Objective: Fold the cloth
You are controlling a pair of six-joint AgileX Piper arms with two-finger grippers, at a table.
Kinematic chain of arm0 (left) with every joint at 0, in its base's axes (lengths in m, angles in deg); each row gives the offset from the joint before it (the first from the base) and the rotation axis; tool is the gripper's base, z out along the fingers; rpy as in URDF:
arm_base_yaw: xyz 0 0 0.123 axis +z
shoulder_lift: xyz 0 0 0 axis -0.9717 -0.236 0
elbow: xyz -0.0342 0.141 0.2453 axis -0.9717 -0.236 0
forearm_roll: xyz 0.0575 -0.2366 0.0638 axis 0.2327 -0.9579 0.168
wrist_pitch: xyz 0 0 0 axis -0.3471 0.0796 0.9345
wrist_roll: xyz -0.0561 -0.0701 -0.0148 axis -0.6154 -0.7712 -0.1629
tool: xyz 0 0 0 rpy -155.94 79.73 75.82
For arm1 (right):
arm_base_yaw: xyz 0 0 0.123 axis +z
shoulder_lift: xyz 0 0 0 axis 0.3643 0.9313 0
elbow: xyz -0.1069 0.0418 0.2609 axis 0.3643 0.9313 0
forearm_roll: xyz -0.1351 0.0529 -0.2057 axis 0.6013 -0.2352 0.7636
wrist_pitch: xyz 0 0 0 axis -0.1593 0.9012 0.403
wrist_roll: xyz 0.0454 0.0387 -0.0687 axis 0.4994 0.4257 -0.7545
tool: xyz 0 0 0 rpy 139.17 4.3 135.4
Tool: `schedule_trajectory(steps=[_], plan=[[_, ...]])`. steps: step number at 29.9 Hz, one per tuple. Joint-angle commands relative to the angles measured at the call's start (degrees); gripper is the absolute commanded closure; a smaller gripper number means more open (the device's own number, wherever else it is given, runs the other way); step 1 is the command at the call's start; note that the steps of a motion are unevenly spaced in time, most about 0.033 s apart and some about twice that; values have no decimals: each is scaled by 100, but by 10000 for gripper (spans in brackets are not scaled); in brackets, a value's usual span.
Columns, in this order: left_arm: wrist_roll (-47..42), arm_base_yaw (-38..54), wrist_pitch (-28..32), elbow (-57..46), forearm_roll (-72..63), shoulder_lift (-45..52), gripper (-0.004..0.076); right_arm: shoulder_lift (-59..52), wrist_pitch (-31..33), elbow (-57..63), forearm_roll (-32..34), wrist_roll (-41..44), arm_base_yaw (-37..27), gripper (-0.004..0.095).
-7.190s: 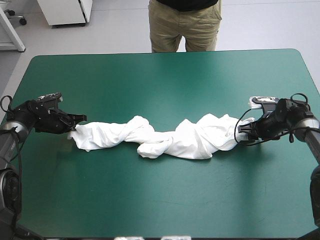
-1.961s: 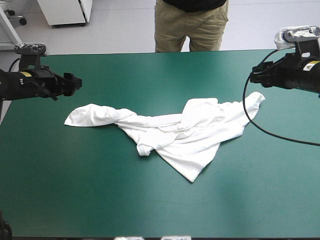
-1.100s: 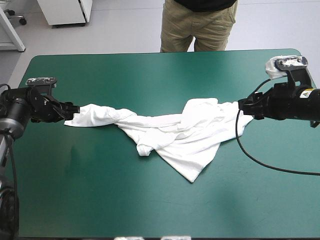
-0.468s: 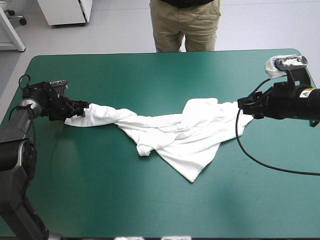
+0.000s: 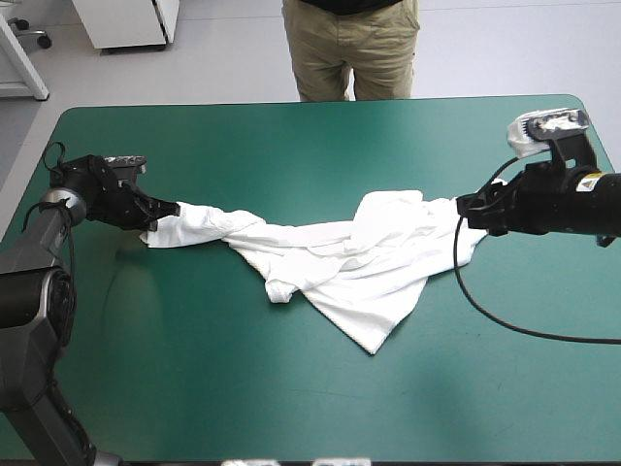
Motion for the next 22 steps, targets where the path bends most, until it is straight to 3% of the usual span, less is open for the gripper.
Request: schedule_trajectory(steps=[1,7,14,22], plan=[[-1,-71,-288,23,-275,150,733,74,18,-89,166,7,809,400],[-18,-71,-325,23,-289,150,733,667,-117,302,2351,1150,3125,399],[-18,-71,-291,23,-425,150,733,903,-842,1143,2400,1267,4536,399],[-18,-71,-283,23,-425,150,733,928,-1969,2325,2385,1287,4673,399]])
